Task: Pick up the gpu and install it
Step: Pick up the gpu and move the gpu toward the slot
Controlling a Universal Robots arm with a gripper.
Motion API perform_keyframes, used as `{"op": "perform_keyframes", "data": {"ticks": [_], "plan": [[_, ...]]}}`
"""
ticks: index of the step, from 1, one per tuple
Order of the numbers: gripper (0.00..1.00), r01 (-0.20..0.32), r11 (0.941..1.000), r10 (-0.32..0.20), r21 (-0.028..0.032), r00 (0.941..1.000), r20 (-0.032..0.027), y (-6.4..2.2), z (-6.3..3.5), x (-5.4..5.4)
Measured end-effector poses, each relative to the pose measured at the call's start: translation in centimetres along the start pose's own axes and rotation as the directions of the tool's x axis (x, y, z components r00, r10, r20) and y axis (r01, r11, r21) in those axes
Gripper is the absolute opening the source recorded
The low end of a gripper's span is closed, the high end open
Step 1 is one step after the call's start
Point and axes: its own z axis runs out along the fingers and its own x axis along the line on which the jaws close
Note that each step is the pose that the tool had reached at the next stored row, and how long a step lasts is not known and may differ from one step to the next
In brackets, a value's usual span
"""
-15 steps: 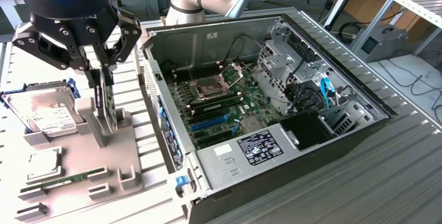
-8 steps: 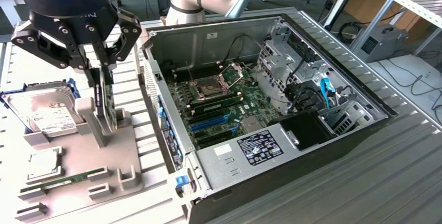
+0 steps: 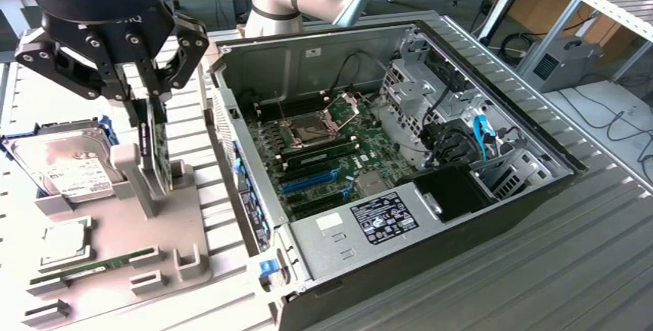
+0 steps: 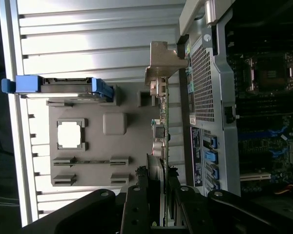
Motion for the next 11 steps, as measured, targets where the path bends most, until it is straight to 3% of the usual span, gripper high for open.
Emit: {"op": "perform_keyframes", "data": {"ticks": [11], "plan": [[0.26,0.0,1.0,0.0,0.0,1.0,0.0,0.01,-0.28,-0.01]]}}
